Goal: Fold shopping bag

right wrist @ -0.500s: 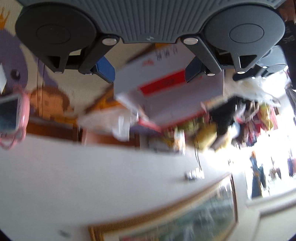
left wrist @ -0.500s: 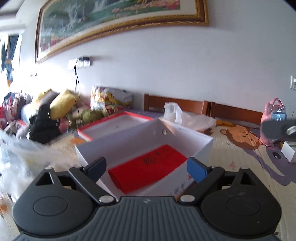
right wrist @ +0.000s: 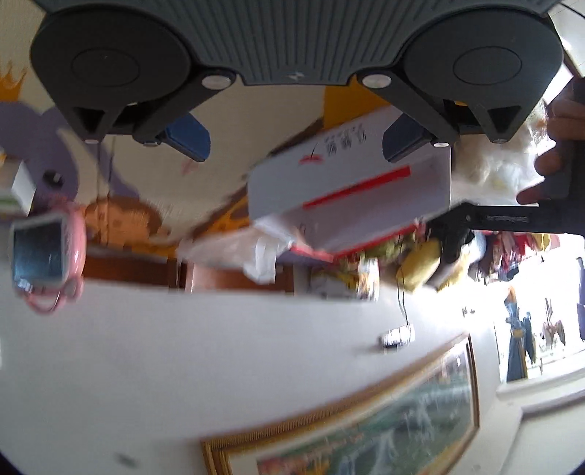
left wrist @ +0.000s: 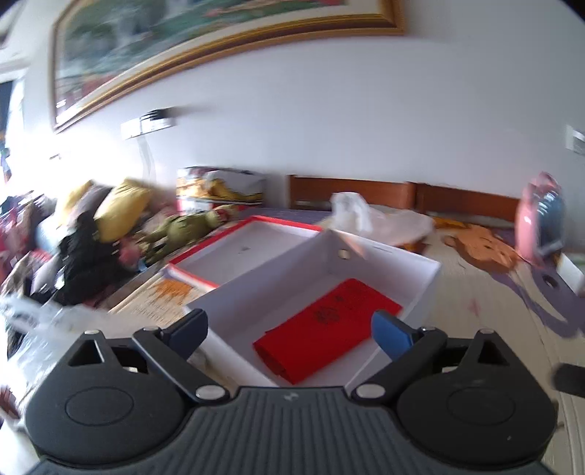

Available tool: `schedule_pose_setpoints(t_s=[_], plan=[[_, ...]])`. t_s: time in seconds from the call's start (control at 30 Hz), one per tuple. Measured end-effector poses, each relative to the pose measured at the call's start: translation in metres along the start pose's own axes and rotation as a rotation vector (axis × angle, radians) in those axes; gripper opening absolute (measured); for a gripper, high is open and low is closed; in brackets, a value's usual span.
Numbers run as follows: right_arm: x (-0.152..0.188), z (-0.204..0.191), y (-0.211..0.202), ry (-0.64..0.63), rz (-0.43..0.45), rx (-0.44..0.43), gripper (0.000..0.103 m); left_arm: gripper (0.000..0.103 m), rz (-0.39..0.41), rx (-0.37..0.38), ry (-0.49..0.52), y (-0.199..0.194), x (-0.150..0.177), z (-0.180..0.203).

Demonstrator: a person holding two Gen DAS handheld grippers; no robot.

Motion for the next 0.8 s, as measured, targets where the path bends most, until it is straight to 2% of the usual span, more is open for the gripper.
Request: schedule_pose_setpoints(t_s=[0.07,0.13,0.23,0.33,0.47,0.53,0.63,0.8], plan=[[0.011,-0.009,0.006,-0.052,0.022,0.005,0.103,0.096,-0.004,0.016,0.022,0.008,-0.006,0.001],[0.033,-0.024,0.023,-0.175,0.046,0.031,0.103,0.097,0.035,0.012,0.033,0.02,-0.006,-0.001],[0.06,-0.033,0.053,-0.308,-0.022,0.017,0.103,0.098,-0.002,0.01,0.08,0.045,-0.005,0.002],[0.08,-0.033,0.069,-0.39,-0.064,-0.058,0.103,0.098,-0.039,0.013,0.108,0.064,0.002,0.002],[0.083,-0.022,0.082,-0.37,-0.107,-0.127,0.103,0.098,-0.062,0.049,0.083,0.073,0.017,0.007],[0.086,-0.01,0.09,-0.348,-0.15,-0.13,0.103,0.098,-0.043,0.044,0.098,0.073,0.018,0.01],[0.096,0.0,0.09,-0.354,-0.184,-0.091,0.103,0.098,0.006,0.044,0.135,0.072,0.019,0.019],[0.104,0.023,0.059,-0.305,-0.185,-0.011,0.103,0.099,0.037,0.059,0.206,0.071,0.023,0.034]])
Point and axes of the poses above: each gripper's, at about its wrist camera, not at the fingertips, and y roughly the way its jaws point, z to its right, x to its underside, the point moved 3 cm from there along y, roughly the way its jaws point, and after that the axes turned 7 degrees about z, right-handed, at the moved point
